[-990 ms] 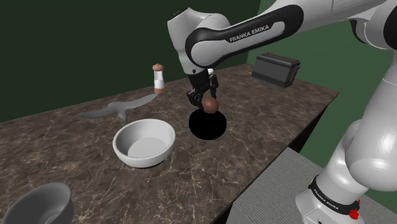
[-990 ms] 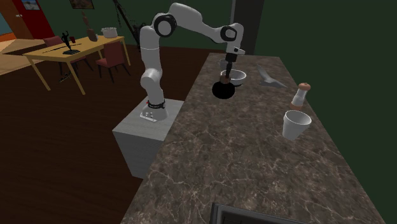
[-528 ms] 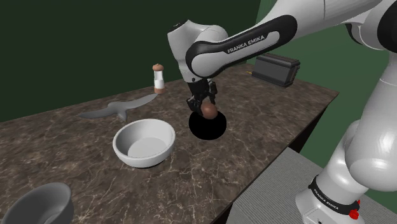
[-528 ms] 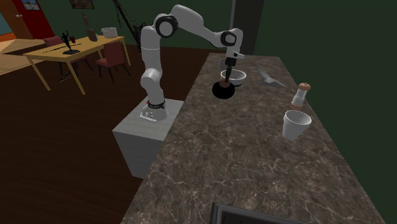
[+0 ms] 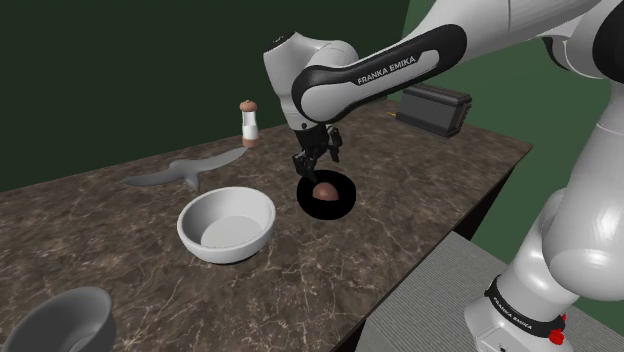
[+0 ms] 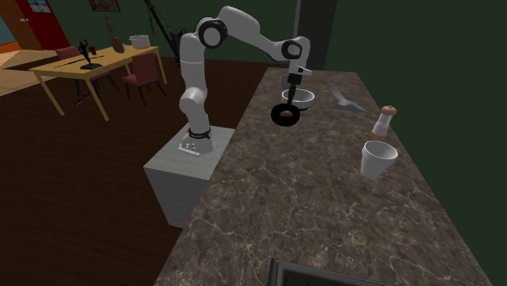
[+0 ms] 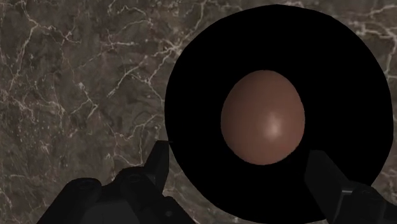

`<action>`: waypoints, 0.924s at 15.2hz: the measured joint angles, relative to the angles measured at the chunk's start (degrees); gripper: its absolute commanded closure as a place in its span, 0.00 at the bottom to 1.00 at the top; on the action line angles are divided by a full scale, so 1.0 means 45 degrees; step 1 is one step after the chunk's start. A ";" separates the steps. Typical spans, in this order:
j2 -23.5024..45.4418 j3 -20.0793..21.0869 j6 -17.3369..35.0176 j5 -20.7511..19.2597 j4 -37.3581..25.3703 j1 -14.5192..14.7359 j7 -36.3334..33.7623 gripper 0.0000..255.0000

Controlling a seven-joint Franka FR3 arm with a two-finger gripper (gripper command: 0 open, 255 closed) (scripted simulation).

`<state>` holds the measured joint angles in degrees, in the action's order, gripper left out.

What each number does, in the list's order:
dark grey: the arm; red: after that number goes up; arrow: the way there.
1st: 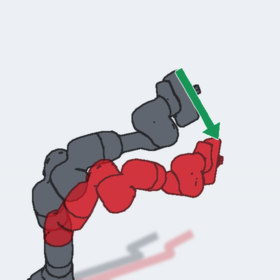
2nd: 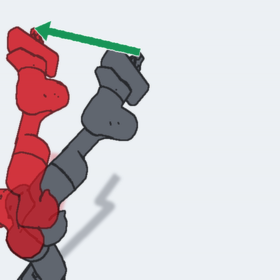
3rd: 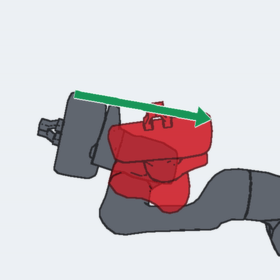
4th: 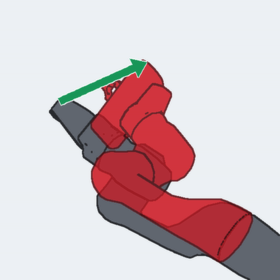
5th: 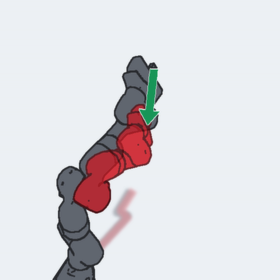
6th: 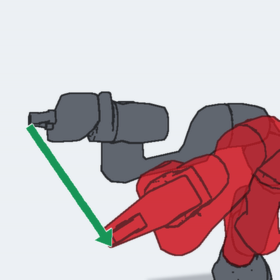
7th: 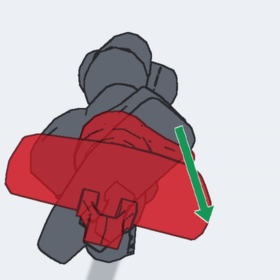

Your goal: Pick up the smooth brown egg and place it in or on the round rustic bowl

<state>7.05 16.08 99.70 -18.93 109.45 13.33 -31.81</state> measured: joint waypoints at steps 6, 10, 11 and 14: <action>0.0035 0.0073 -0.0589 0.0060 -0.0621 0.0096 0.0040 0.00; 0.0169 0.0189 -0.1525 0.0110 -0.1645 0.0260 0.0061 0.00; 0.0164 0.0191 -0.1569 0.0114 -0.1683 0.0263 0.0069 0.00; 0.0178 0.0190 -0.1606 0.0112 -0.1730 0.0264 0.0079 0.00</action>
<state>7.85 16.94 92.47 -18.42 101.67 14.51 -31.46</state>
